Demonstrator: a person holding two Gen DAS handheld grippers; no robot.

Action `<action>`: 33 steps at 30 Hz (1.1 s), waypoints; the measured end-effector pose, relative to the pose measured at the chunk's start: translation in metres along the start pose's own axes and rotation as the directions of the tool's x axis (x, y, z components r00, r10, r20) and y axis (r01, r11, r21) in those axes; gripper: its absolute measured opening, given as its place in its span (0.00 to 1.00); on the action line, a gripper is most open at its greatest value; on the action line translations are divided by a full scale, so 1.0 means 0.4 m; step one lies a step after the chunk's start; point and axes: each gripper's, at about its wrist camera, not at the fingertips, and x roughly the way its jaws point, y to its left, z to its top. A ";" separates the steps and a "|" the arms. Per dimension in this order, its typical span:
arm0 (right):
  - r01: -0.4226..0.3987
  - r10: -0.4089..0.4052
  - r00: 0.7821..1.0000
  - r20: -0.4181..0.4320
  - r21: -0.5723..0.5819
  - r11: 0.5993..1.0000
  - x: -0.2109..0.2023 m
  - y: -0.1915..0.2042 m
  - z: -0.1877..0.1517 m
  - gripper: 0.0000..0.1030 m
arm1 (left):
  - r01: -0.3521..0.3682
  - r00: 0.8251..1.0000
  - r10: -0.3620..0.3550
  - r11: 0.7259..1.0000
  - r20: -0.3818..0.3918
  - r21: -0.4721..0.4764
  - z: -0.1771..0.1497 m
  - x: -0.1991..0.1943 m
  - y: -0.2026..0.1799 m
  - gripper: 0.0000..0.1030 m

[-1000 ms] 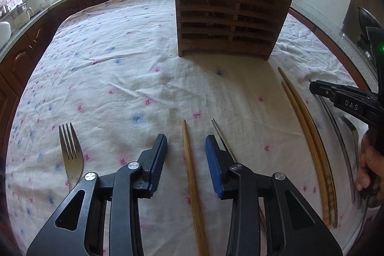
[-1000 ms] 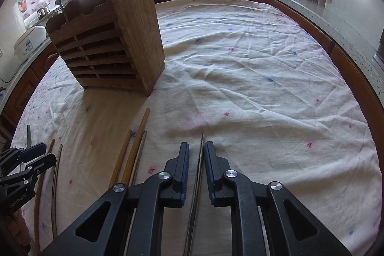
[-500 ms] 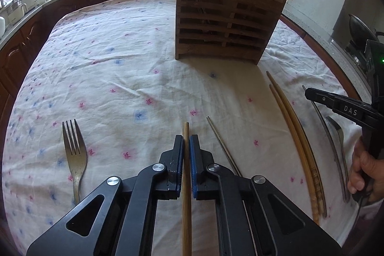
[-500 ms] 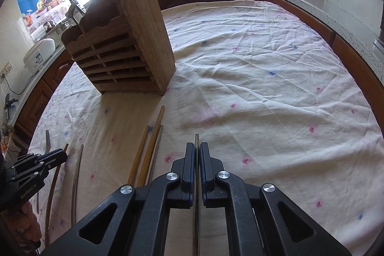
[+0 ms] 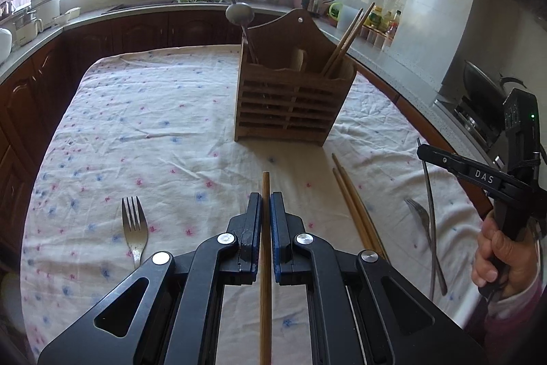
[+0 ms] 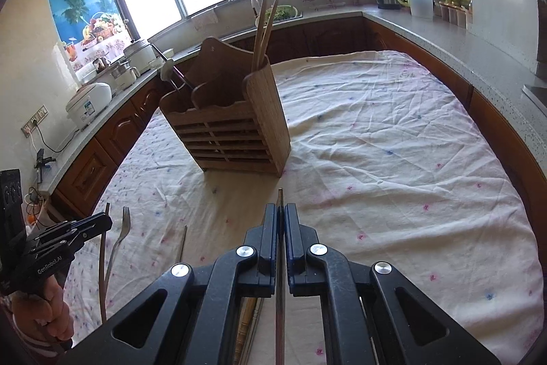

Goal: Organize utensils
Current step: 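Lift both chopsticks and carry them over the wooden holder with both tools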

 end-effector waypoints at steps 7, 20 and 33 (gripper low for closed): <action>-0.028 0.028 0.998 0.063 -0.003 1.000 -0.071 0.018 0.015 0.04 | 0.019 0.998 -0.019 1.000 0.068 -0.004 0.018 -0.070 -0.009 0.04; -0.058 0.062 0.984 0.165 -0.030 0.998 -0.164 0.055 0.057 0.04 | 0.027 0.989 -0.025 1.000 0.146 -0.013 0.042 -0.143 -0.006 0.04; -0.072 0.081 0.973 0.216 -0.051 0.996 -0.192 0.070 0.098 0.04 | 0.021 0.974 -0.021 1.000 0.226 0.004 0.103 -0.187 -0.016 0.04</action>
